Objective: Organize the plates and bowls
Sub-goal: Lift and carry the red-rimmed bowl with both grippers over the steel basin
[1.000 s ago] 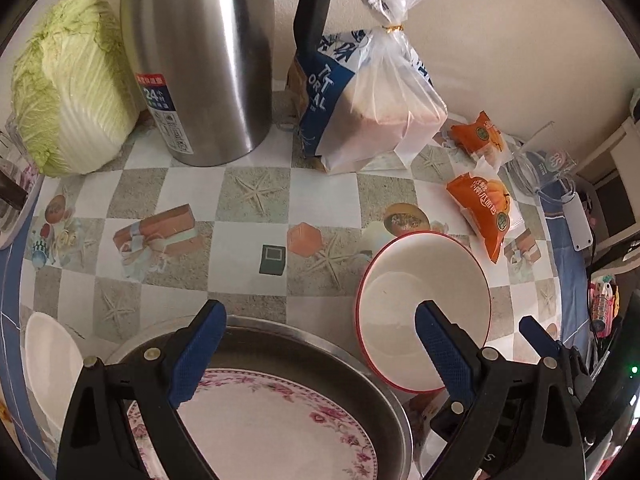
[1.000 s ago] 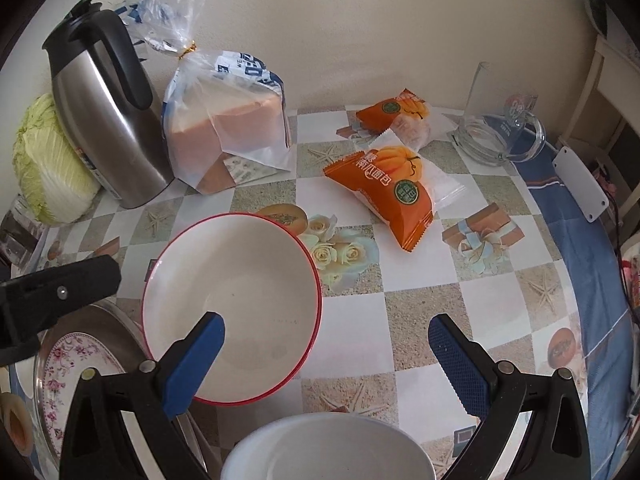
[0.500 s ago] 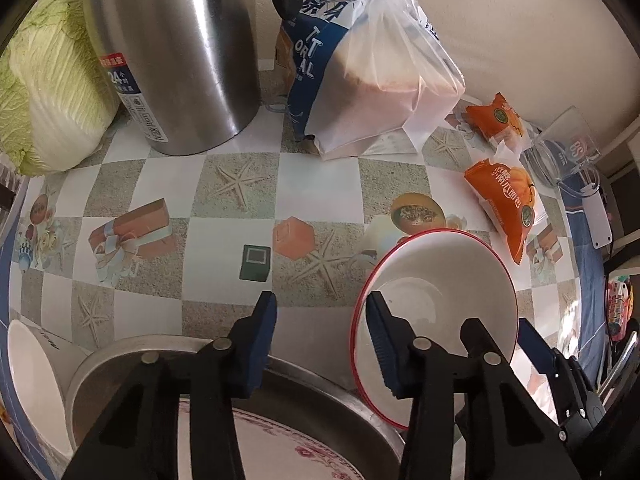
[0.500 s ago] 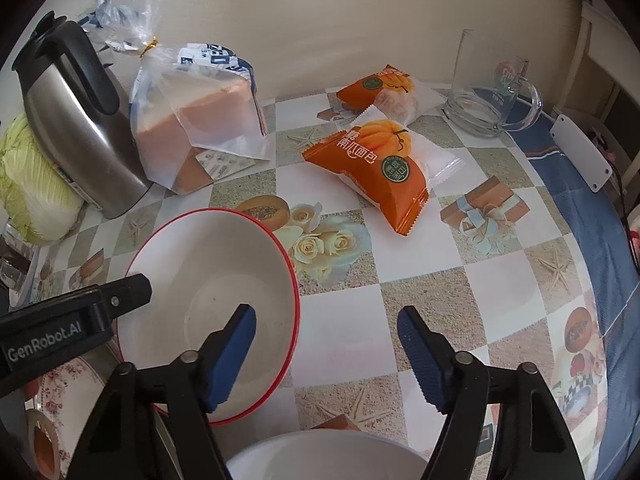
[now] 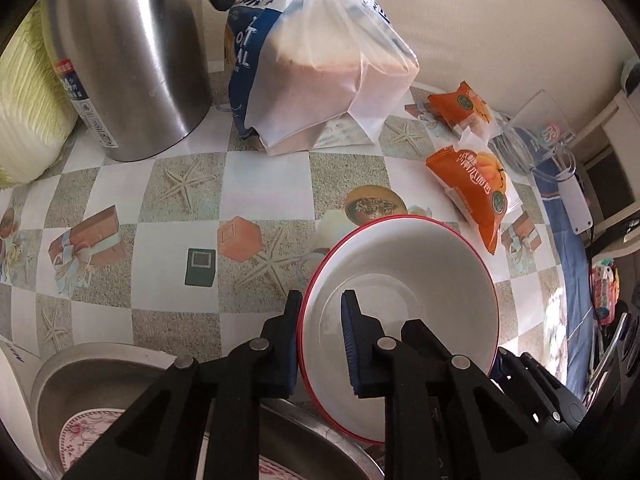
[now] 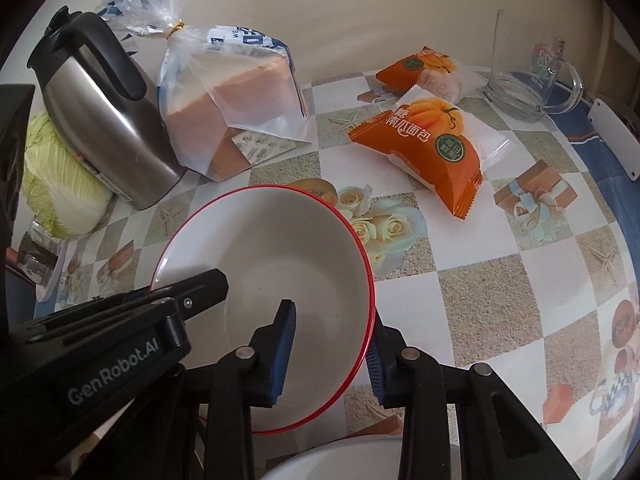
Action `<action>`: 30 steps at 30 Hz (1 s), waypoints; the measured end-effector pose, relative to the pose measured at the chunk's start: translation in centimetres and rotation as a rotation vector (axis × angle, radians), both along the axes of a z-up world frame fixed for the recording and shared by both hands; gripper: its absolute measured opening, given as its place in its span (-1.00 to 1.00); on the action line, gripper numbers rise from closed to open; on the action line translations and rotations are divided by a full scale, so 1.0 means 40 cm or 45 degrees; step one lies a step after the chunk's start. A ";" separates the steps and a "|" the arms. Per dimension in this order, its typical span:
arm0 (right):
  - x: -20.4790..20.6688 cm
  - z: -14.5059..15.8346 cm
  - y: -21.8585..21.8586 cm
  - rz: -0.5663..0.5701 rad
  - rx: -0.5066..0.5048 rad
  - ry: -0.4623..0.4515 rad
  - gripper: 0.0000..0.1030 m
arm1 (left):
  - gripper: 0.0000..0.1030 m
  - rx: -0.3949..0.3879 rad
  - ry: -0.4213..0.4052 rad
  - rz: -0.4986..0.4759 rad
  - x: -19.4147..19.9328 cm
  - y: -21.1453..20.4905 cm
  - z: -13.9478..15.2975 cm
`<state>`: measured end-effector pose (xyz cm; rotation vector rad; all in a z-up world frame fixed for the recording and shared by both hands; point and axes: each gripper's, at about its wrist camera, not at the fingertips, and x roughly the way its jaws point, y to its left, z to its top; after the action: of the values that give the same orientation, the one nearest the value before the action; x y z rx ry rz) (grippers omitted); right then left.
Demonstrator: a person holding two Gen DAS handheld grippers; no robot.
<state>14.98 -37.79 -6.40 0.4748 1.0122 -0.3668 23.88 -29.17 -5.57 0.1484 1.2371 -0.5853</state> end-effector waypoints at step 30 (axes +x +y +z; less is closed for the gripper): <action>-0.061 0.226 0.158 0.194 -0.058 -0.170 -0.31 | -0.51 -0.200 -0.142 0.325 -0.115 0.263 0.227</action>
<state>12.54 -31.49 2.65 0.3733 0.9017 -0.2187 19.29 -18.66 3.50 -0.1062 1.0767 -0.4434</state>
